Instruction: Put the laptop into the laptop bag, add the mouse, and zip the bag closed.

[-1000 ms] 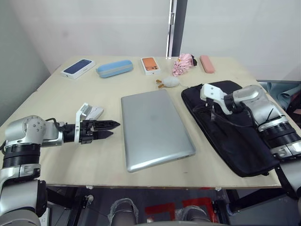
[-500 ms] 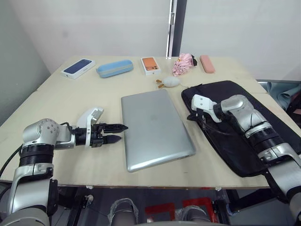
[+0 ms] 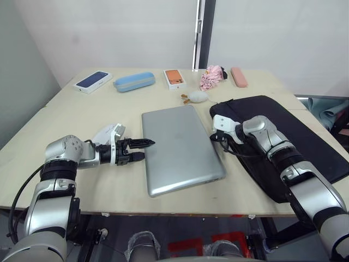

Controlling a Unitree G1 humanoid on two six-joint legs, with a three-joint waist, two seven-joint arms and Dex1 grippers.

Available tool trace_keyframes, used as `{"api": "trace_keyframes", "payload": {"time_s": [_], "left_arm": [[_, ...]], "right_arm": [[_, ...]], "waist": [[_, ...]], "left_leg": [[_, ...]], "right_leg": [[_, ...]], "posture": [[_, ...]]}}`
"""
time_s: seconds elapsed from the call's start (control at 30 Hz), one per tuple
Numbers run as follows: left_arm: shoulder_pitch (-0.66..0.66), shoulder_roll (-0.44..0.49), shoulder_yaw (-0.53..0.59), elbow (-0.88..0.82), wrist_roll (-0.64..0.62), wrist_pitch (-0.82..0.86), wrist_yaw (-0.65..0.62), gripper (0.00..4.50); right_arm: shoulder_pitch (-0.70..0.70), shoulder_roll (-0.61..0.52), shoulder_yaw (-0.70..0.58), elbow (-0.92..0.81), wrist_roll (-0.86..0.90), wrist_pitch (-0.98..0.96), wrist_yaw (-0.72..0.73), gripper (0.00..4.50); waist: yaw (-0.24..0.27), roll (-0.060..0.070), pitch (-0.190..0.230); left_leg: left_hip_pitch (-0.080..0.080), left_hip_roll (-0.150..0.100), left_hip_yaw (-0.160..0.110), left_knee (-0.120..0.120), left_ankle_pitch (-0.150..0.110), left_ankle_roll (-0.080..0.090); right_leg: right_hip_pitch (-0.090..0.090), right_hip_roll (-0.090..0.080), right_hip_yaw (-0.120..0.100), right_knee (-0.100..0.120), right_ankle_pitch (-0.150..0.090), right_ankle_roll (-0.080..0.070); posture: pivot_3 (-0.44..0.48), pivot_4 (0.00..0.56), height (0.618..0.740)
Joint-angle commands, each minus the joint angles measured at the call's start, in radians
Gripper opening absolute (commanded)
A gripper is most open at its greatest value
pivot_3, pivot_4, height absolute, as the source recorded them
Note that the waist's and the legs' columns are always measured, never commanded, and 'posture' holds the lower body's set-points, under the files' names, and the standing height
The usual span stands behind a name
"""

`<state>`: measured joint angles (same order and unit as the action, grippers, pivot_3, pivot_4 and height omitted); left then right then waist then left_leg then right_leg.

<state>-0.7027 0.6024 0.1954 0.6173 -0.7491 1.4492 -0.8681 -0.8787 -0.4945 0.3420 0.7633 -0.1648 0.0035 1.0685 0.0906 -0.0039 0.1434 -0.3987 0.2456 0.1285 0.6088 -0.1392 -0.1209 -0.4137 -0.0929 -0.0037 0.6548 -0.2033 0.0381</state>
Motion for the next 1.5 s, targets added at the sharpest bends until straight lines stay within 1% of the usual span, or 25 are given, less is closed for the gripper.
{"api": "trace_keyframes", "payload": {"time_s": [0.03, 0.3, 0.53, 0.73, 0.87, 0.9, 0.93, 1.0, 1.03, 1.07, 1.13, 1.27, 1.3, 1.4, 1.5], "left_arm": [[-0.017, -0.004, -0.017, 0.016, 0.027, -0.043, -0.018, 4.50], [-0.016, -0.037, -0.006, -0.001, 0.022, -0.029, -0.031, 4.50], [-0.006, -0.054, 0.003, -0.028, 0.012, -0.011, -0.028, 4.50], [0.005, -0.061, 0.011, -0.055, 0.010, -0.013, -0.031, 4.50], [0.015, -0.055, 0.016, -0.074, 0.007, -0.015, -0.037, 4.50], [0.017, -0.053, 0.022, -0.076, 0.005, -0.012, -0.036, 4.10], [0.019, -0.051, 0.027, -0.076, 0.004, -0.009, -0.034, 3.98], [0.023, -0.047, 0.034, -0.081, 0.000, -0.005, -0.032, 3.38], [0.027, -0.043, 0.036, -0.088, -0.004, 0.001, -0.032, 2.94], [0.031, -0.039, 0.038, -0.096, -0.007, 0.005, -0.031, 2.66], [0.041, -0.029, 0.046, -0.110, -0.015, 0.017, -0.031, 1.91], [0.065, -0.012, 0.080, -0.153, -0.042, 0.064, -0.018, 0.58], [0.072, -0.010, 0.090, -0.167, -0.051, 0.079, -0.012, 0.37], [0.090, -0.010, 0.122, -0.208, -0.073, 0.117, 0.010, 0.31], [0.102, -0.020, 0.184, -0.244, -0.112, 0.162, 0.049, 0.31]], "right_arm": [[-0.041, 0.033, -0.008, 0.039, -0.007, -0.032, -0.022, 0.01], [-0.032, 0.097, -0.026, 0.015, 0.020, -0.030, -0.016, 0.01], [-0.002, 0.122, -0.028, -0.029, 0.029, -0.024, 0.007, 0.01], [0.015, 0.111, -0.025, -0.032, 0.006, -0.023, -0.006, 0.01], [0.021, 0.100, -0.029, -0.033, 0.003, -0.024, -0.002, 0.01], [0.023, 0.099, -0.030, -0.032, 0.003, -0.025, -0.003, 0.00], [0.024, 0.098, -0.030, -0.033, 0.004, -0.025, -0.003, 0.00], [0.029, 0.098, -0.031, -0.036, 0.004, -0.024, -0.004, 0.00], [0.032, 0.099, -0.032, -0.040, 0.004, -0.022, -0.003, 0.00], [0.035, 0.100, -0.033, -0.043, 0.005, -0.020, -0.003, 0.00], [0.039, 0.103, -0.035, -0.047, 0.005, -0.018, -0.005, 0.00], [0.042, 0.105, -0.038, -0.047, 0.005, -0.019, -0.009, 0.00], [0.043, 0.105, -0.039, -0.048, 0.005, -0.018, -0.008, 0.00], [0.044, 0.103, -0.041, -0.049, 0.005, -0.017, -0.007, 0.00], [0.050, 0.101, -0.048, -0.056, 0.013, -0.010, -0.007, 0.00]], "waist": [[-0.001, 0.000, 0.000], [-0.003, 0.000, 0.000], [-0.022, 0.000, 0.000], [-0.042, 0.000, 0.000], [-0.044, 0.000, 0.000], [-0.044, 0.000, 0.000], [-0.044, 0.000, 0.000], [-0.047, 0.000, 0.000], [-0.048, 0.000, 0.000], [-0.049, 0.000, 0.000], [-0.050, 0.000, 0.000], [-0.051, 0.000, 0.000], [-0.052, 0.000, 0.000], [-0.052, 0.000, 0.000], [-0.052, 0.000, 0.000]], "left_leg": [[0.000, 0.000, 0.000, 0.000, 0.000, 0.000], [0.000, 0.000, 0.000, -0.002, 0.000, 0.000], [0.000, 0.000, 0.001, -0.009, 0.000, 0.000], [-0.002, 0.000, 0.002, -0.013, 0.001, 0.000], [-0.002, 0.000, 0.003, -0.016, 0.001, 0.000], [-0.002, 0.000, 0.003, -0.016, 0.001, 0.000], [-0.002, 0.000, 0.003, -0.016, 0.001, 0.000], [-0.002, 0.000, 0.003, -0.017, 0.001, 0.000], [-0.002, 0.000, 0.003, -0.018, 0.001, 0.000], [-0.002, 0.000, 0.003, -0.018, 0.001, 0.000], [-0.003, 0.000, 0.004, -0.020, 0.001, 0.000], [-0.002, 0.000, 0.004, -0.022, 0.001, 0.000], [-0.002, 0.000, 0.005, -0.022, 0.001, 0.000], [-0.001, 0.001, 0.005, -0.024, 0.001, -0.001], [-0.001, 0.001, 0.005, -0.026, 0.001, -0.001]], "right_leg": [[0.000, 0.000, 0.000, 0.000, 0.001, -0.001], [0.000, 0.000, 0.000, 0.000, 0.002, -0.003], [-0.001, 0.001, -0.001, -0.008, 0.002, -0.003], [-0.001, 0.002, -0.001, -0.016, 0.002, -0.003], [0.000, 0.002, -0.001, -0.020, 0.002, -0.003], [0.000, 0.002, -0.001, -0.021, 0.002, -0.003], [0.000, 0.002, -0.001, -0.021, 0.002, -0.003], [-0.001, 0.002, -0.001, -0.022, 0.002, -0.003], [-0.001, 0.002, -0.001, -0.023, 0.002, -0.003], [-0.001, 0.002, -0.001, -0.024, 0.002, -0.003], [-0.001, 0.002, -0.001, -0.026, 0.002, -0.003], [-0.001, 0.002, -0.001, -0.027, 0.002, -0.003], [-0.001, 0.002, -0.001, -0.027, 0.002, -0.003], [-0.001, 0.002, -0.001, -0.027, 0.002, -0.003], [-0.002, 0.003, -0.001, -0.029, 0.002, -0.003]], "posture": [[0.000, 0.150, 0.740], [0.000, 0.150, 0.740], [0.000, 0.150, 0.740], [0.000, 0.150, 0.740], [0.000, 0.150, 0.740], [0.000, 0.150, 0.740], [0.000, 0.150, 0.740], [0.000, 0.150, 0.740], [0.000, 0.150, 0.740], [0.000, 0.150, 0.740], [0.000, 0.150, 0.740], [0.000, 0.150, 0.740], [0.000, 0.150, 0.740], [0.000, 0.150, 0.740], [0.000, 0.150, 0.740]]}}
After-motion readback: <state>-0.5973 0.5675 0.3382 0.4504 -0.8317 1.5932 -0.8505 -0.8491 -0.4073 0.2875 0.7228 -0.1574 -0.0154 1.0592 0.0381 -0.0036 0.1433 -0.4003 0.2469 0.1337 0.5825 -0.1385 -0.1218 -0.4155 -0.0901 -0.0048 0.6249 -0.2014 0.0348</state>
